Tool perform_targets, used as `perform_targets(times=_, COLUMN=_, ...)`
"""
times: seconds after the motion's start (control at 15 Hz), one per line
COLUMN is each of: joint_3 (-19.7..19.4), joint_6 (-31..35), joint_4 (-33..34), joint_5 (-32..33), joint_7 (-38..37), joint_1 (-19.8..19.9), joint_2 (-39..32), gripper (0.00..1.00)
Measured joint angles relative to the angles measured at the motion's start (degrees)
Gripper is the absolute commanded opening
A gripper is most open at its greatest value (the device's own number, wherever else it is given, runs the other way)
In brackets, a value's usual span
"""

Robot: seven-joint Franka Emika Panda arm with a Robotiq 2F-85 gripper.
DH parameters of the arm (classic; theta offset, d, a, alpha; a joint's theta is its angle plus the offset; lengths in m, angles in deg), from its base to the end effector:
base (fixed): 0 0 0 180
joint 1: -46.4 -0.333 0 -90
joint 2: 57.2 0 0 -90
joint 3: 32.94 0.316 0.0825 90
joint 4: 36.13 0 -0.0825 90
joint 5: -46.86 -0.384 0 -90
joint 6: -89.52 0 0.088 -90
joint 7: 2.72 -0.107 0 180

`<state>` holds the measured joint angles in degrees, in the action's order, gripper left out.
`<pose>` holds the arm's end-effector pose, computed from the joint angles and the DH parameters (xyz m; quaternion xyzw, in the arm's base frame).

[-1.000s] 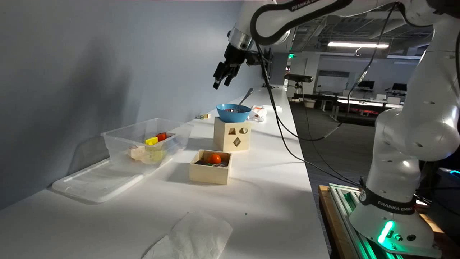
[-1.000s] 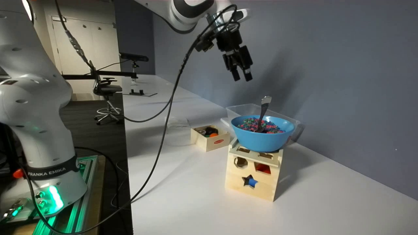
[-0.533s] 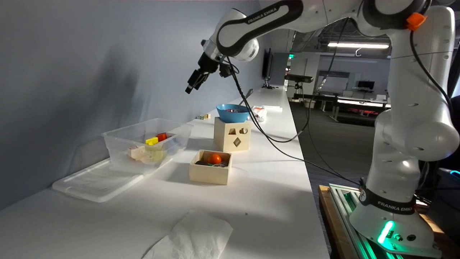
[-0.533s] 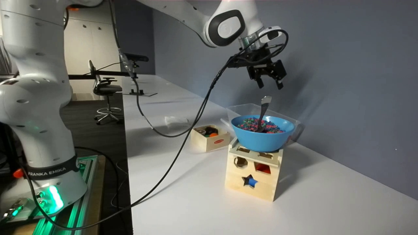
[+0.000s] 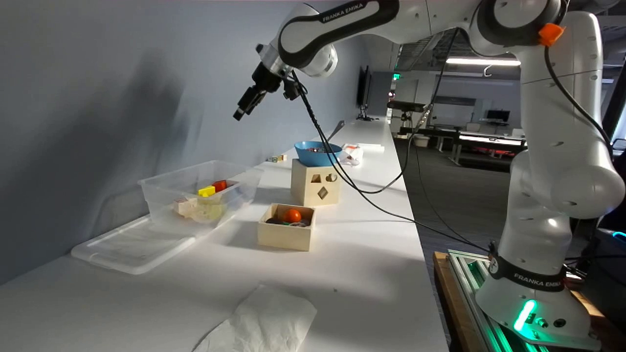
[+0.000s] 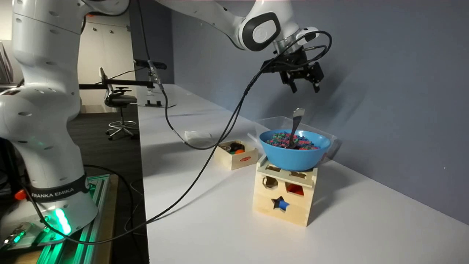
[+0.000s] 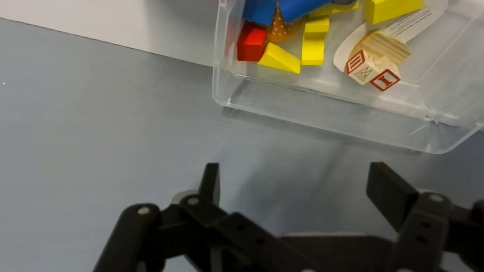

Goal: Pick up a white cube from the clear bowl and put it inside the brown box

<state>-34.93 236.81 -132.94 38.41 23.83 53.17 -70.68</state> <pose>0.6693 -0.1033 0.5327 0.9415 0.1024 0.3181 0.0448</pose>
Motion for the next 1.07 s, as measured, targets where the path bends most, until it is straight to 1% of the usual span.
perform_targets(times=0.2, joint_3=0.3, joint_6=-0.3, joint_4=-0.1, joint_5=0.0, joint_7=0.0, joint_1=-0.1, joint_2=0.0, gripper=1.0)
perform_targets(times=0.4, joint_3=2.9, joint_6=-3.2, joint_4=-1.0, joint_5=-0.1, joint_7=-2.0, joint_1=-1.1, joint_2=-0.7, gripper=1.0)
perform_targets(times=0.53, joint_3=4.9, joint_6=-5.3, joint_4=-2.3, joint_5=-0.1, joint_7=-6.0, joint_1=-2.8, joint_2=-1.4, gripper=1.0)
perform_targets(times=0.6, joint_3=5.3, joint_6=-5.8, joint_4=-3.0, joint_5=-0.1, joint_7=-9.2, joint_1=-3.8, joint_2=-1.8, gripper=1.0)
perform_targets(times=0.73, joint_3=5.3, joint_6=-5.1, joint_4=-4.3, joint_5=-0.1, joint_7=-16.0, joint_1=-5.2, joint_2=-2.9, gripper=1.0)
perform_targets(times=0.8, joint_3=5.2, joint_6=-4.1, joint_4=-4.7, joint_5=-0.1, joint_7=-17.9, joint_1=-5.4, joint_2=-3.4, gripper=1.0)
perform_targets(times=1.07, joint_3=4.9, joint_6=-3.4, joint_4=-4.9, joint_5=-0.1, joint_7=-19.4, joint_1=-5.3, joint_2=-3.9, gripper=1.0)
